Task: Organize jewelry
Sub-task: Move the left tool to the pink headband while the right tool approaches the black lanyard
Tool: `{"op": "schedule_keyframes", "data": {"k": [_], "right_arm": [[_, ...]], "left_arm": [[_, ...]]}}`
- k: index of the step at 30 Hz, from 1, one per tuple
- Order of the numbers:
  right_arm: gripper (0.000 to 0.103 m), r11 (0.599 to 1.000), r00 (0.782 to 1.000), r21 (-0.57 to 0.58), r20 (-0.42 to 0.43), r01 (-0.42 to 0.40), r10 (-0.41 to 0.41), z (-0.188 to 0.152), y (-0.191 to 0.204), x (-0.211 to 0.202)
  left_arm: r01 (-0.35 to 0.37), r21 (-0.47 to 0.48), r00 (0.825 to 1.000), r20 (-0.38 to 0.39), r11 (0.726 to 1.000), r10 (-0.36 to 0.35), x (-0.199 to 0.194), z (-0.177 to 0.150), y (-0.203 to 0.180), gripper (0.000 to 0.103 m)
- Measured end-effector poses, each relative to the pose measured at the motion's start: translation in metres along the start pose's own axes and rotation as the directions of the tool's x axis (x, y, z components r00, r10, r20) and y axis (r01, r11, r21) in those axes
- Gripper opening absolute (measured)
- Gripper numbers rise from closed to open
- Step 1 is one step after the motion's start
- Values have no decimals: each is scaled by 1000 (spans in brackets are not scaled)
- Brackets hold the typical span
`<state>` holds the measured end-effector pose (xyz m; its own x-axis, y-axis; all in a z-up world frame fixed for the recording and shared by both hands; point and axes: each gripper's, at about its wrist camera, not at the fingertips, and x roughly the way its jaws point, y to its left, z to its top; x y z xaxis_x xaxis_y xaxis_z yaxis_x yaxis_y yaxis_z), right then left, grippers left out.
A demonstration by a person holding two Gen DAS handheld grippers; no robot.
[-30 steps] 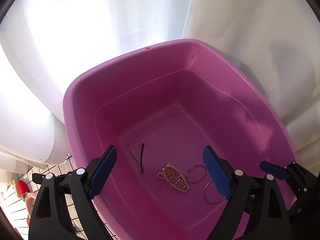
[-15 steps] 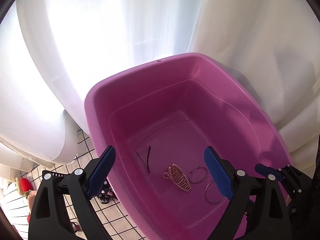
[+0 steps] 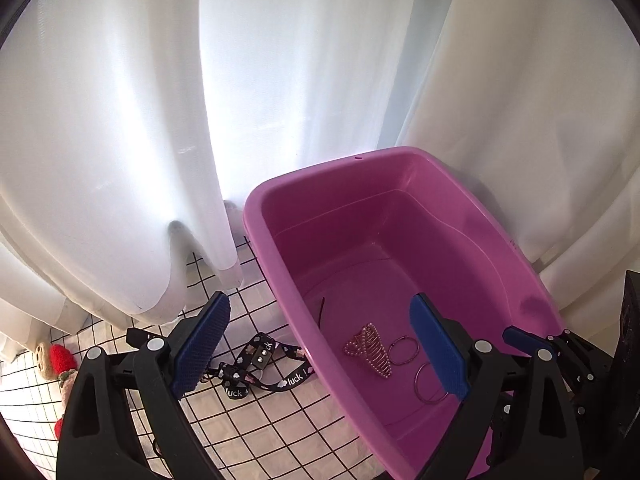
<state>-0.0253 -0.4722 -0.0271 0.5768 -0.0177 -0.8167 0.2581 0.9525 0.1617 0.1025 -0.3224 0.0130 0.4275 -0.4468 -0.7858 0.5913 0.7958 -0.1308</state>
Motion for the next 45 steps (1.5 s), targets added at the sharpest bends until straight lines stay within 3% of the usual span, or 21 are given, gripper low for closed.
{"op": "schedule_keyframes", "data": {"k": [10,16,21,26,38,45], "right_arm": [[71,997,998,-65,56,-31,35,4,55,-14],[71,988,996,-133,41,-75,81,-3,101,-15],[71,973,992,-201,27,-112,120,-11,141,-13],[71,959,988,-241,3,-151,157,-17,175,-9],[71,939,983,-289,-70,-185,172,-44,242,14],[71,945,987,-290,-93,-152,130,-66,267,37]], "left_arm": [[-28,-55,998,52,998,31,-44,-16,51,90],[-45,-117,996,70,992,53,-69,-33,91,90],[-108,-165,990,73,980,121,-98,-57,139,90],[-186,-245,977,58,952,206,-126,-92,191,91],[-285,-451,951,-23,846,309,-158,-205,283,91],[-295,-481,949,-49,826,311,-149,-240,305,91]]}}
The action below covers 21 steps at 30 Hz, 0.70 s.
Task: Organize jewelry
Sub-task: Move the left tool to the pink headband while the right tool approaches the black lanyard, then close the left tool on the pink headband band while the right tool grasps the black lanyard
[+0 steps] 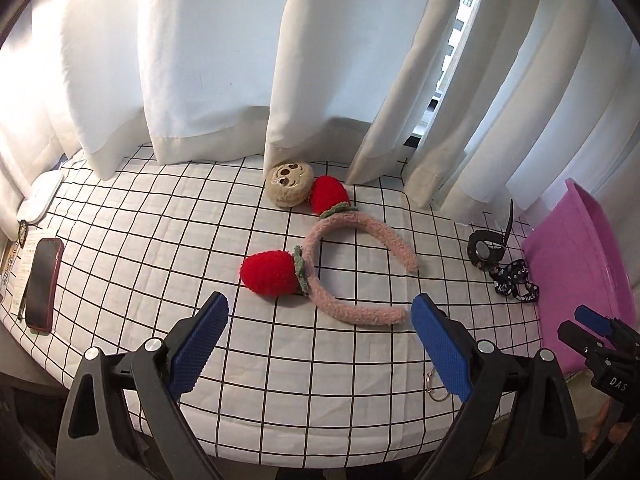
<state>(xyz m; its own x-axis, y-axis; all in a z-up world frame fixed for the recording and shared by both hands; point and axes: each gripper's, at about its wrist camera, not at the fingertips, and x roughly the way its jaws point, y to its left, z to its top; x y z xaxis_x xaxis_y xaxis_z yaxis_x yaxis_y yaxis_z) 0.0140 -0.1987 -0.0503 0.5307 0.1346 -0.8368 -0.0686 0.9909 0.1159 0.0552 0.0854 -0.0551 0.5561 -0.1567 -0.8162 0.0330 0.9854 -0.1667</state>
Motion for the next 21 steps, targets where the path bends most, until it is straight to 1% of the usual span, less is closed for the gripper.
{"op": "schedule_keyframes", "data": {"k": [4,7,9,11,16,18,21], "right_arm": [[71,998,998,15,1,62,-62,-10,-1,10],[78,990,990,21,7,139,-140,-16,-9,15],[78,985,985,28,-3,172,-172,-18,-17,20],[78,983,983,26,-13,182,-182,-18,-26,28],[78,973,973,28,9,230,-230,-10,-48,51],[78,974,975,54,3,220,-220,-5,-59,64],[78,974,978,90,3,208,-209,1,-73,81]], "left_arm": [[-3,-2,1000,-21,1000,3,22,-12,6,91],[-19,-12,999,-41,1000,18,40,-19,9,91],[-24,-34,998,-59,999,22,50,-22,12,91],[-24,-56,998,-62,998,20,59,-23,14,91],[-63,-104,997,-45,993,59,80,-21,15,91],[-66,-127,997,-44,990,61,88,-20,14,91],[-86,-137,995,-57,987,79,101,-22,10,91]]}}
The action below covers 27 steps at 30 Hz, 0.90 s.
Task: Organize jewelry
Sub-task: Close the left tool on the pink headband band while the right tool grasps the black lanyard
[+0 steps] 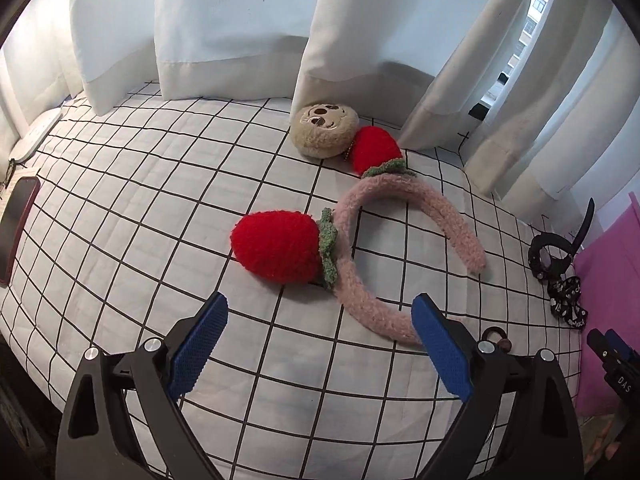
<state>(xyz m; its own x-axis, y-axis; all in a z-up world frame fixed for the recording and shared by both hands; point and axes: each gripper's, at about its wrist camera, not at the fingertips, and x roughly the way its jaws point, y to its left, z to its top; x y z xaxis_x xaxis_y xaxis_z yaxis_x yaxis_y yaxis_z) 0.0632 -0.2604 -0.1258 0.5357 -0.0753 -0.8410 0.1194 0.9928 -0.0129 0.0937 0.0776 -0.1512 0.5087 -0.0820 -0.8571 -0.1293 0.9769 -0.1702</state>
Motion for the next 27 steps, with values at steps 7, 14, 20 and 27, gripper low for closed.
{"op": "schedule_keyframes", "data": {"k": [7,14,20,27], "right_arm": [[78,1000,1000,-4,-13,21,-21,18,-16,37],[78,999,999,-10,-18,33,-33,27,-24,58],[78,999,998,-26,-42,43,-44,30,-25,74],[78,997,996,-44,-68,62,-65,37,-26,93]], "left_arm": [[-32,-17,999,-13,999,32,25,0,-9,91],[-62,-46,998,-36,997,60,50,7,-11,91],[-87,-63,995,-58,994,84,66,9,-11,91],[-112,-51,993,-49,992,109,73,14,-15,94]]}}
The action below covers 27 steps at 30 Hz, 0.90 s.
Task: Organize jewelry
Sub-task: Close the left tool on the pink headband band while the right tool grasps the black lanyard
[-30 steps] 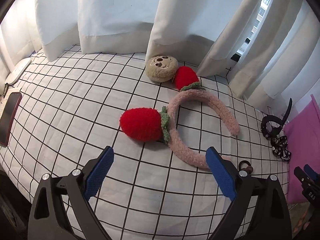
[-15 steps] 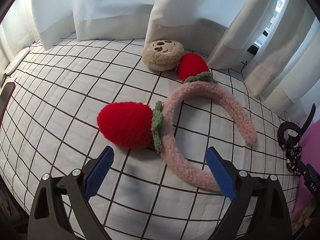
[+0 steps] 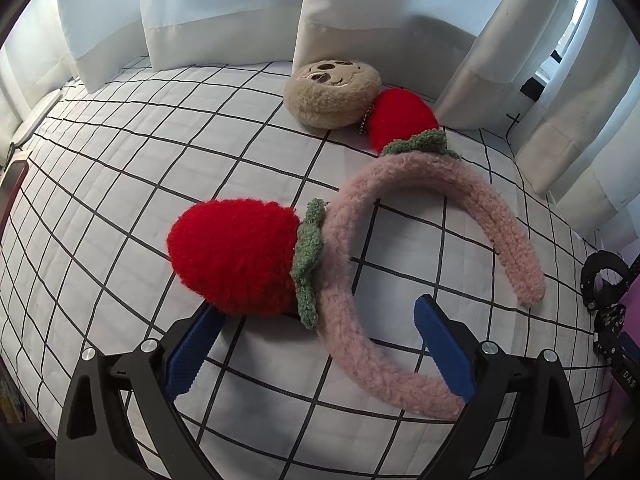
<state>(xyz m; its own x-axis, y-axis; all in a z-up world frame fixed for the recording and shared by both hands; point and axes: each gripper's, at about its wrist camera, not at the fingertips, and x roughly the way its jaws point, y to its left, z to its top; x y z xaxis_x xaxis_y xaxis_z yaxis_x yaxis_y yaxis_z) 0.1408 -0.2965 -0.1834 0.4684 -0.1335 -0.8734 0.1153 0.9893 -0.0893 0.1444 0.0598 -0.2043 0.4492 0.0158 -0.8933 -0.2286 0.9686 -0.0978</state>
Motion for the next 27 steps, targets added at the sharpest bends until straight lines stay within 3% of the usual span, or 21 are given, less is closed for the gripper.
{"op": "schedule_keyframes", "data": {"k": [6,8,17,24,27], "right_arm": [[80,998,999,47,12,-44,44,4,-2,14],[85,996,998,63,8,-67,67,4,-2,20],[89,995,995,69,75,-66,61,-6,0,24],[82,995,993,60,94,-75,70,-20,10,17],[66,996,991,31,107,-83,79,-23,14,5]], "left_arm": [[-51,35,999,2,998,51,5,1,-11,97],[-75,46,997,6,996,75,7,1,-16,97],[-84,27,995,54,996,83,7,1,-15,97],[-66,60,995,85,996,60,-9,-10,-14,70],[-62,66,994,93,996,55,-14,-11,-12,56]]}}
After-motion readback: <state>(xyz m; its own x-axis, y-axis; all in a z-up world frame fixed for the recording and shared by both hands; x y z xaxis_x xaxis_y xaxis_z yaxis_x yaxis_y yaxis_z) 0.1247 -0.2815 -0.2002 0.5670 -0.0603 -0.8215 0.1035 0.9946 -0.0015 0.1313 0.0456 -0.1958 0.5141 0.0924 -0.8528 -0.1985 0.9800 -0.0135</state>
